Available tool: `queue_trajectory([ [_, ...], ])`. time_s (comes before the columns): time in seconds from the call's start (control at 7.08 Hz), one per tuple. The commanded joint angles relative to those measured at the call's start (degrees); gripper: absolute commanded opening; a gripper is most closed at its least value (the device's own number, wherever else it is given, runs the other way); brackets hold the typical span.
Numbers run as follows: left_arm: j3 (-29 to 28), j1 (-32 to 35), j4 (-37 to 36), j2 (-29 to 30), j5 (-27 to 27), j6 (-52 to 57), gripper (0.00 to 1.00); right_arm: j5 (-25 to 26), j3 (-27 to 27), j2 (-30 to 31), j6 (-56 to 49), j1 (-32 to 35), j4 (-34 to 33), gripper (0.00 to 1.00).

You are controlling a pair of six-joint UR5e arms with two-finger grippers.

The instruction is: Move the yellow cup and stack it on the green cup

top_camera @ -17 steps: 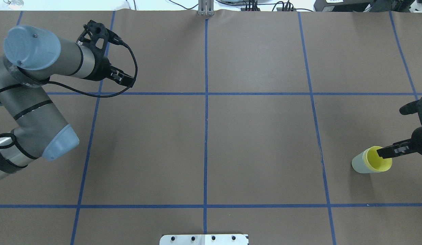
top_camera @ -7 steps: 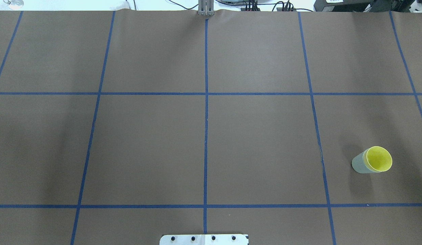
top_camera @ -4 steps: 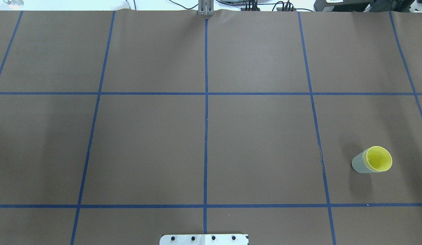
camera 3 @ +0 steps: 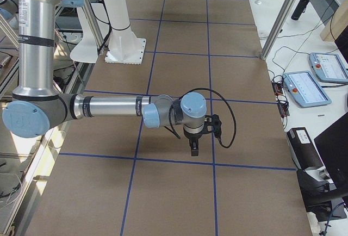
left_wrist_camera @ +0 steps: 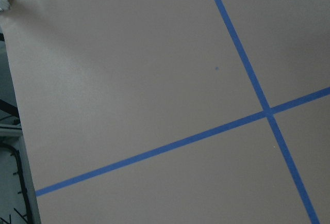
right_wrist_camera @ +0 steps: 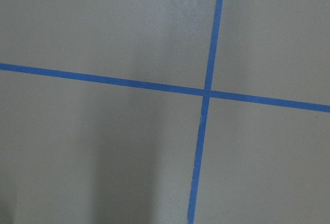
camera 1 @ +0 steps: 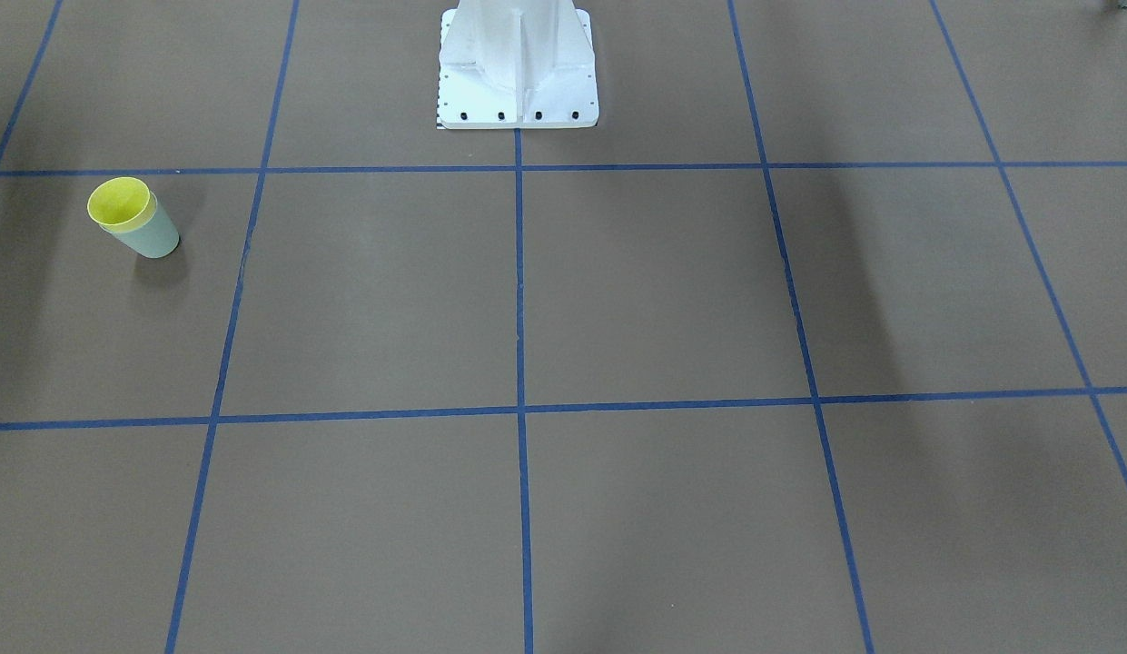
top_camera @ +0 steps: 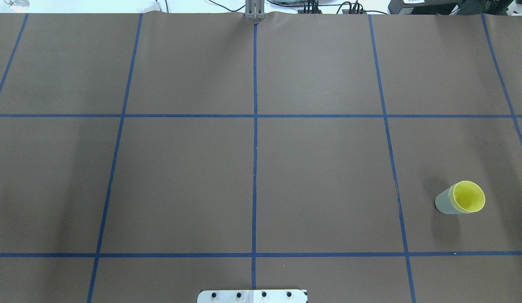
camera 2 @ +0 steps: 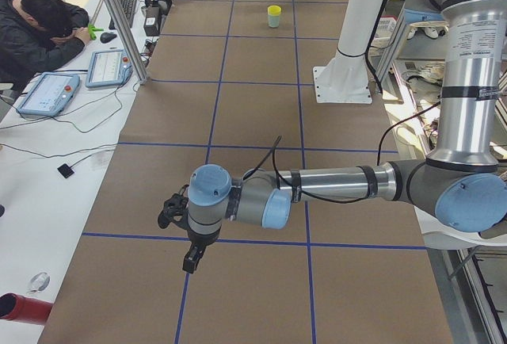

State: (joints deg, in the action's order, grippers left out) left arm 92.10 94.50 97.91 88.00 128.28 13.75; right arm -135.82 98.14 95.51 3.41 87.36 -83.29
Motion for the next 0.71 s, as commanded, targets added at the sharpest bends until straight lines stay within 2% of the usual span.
queue_trajectory([
  [0.0, 11.1, 0.0, -6.1, -8.6, 6.2, -1.4, 1.00, -0.3, -0.2, -0.2, 0.8, 0.0, -0.3, 1.00],
  [0.14, 11.7, -0.1, -6.0, -10.1, 8.6, -5.4, 1.00, -0.5, -0.4, -0.2, 0.8, -0.1, -1.4, 1.00],
  [0.56, 10.7, -0.6, -5.2, -10.1, 8.0, -5.6, 1.00, -0.8, -0.9, 0.2, 0.8, -0.1, -1.3, 1.00],
])
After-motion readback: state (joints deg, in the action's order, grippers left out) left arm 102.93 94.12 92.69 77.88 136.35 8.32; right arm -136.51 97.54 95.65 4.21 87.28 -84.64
